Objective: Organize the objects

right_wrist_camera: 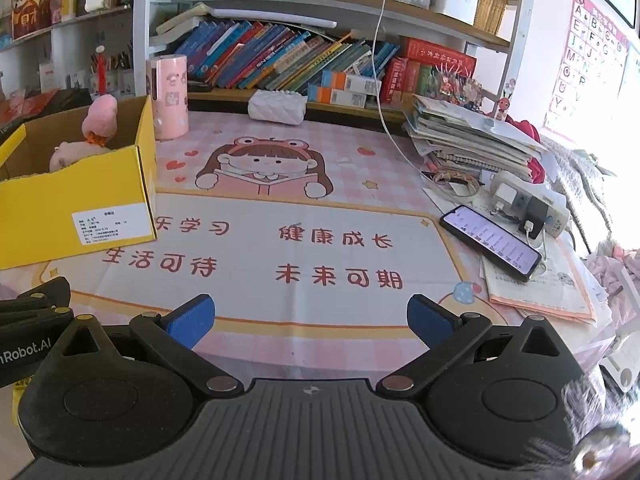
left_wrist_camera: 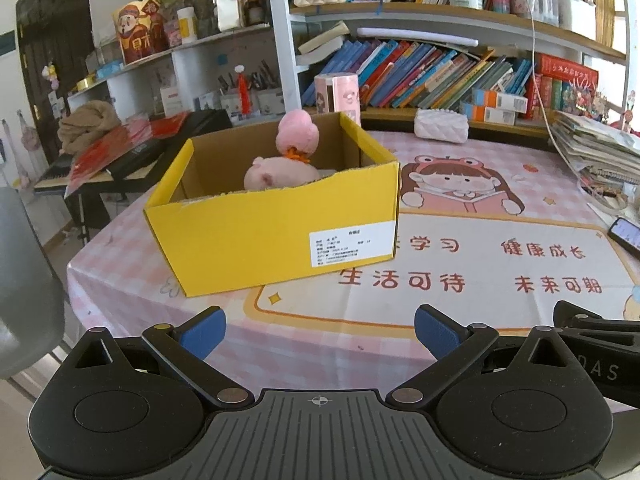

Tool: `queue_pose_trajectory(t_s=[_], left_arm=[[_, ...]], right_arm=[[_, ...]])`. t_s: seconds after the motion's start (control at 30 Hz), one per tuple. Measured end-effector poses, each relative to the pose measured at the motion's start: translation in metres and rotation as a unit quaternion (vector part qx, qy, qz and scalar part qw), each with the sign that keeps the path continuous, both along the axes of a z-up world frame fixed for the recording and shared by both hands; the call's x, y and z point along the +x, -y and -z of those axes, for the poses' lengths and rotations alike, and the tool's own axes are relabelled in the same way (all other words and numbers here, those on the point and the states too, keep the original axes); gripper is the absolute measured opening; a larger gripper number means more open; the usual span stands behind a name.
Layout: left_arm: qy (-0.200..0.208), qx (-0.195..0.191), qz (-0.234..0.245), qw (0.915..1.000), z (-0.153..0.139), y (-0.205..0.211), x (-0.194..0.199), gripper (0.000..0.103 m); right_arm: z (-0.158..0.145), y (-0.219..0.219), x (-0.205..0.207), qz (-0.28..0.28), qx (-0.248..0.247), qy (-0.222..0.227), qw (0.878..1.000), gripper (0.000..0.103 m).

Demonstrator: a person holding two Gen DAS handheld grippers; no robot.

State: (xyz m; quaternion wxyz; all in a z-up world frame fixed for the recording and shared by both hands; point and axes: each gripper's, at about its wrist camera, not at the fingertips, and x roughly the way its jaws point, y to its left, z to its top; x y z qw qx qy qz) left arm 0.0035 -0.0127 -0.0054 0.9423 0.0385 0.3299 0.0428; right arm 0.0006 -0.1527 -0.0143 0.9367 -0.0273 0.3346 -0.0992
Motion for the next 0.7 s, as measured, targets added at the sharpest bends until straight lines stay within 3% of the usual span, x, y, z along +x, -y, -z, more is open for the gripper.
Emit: queue_pose_trajectory(t_s=[0.7], left_arm=[[-0.015,0.005,0.010,0.9998,0.0022,0.0103,-0.0028,0.102]], right_arm=[[0.0023,0.0077,-0.0071,0.017,0.001,-0.008,1.000,0.103]])
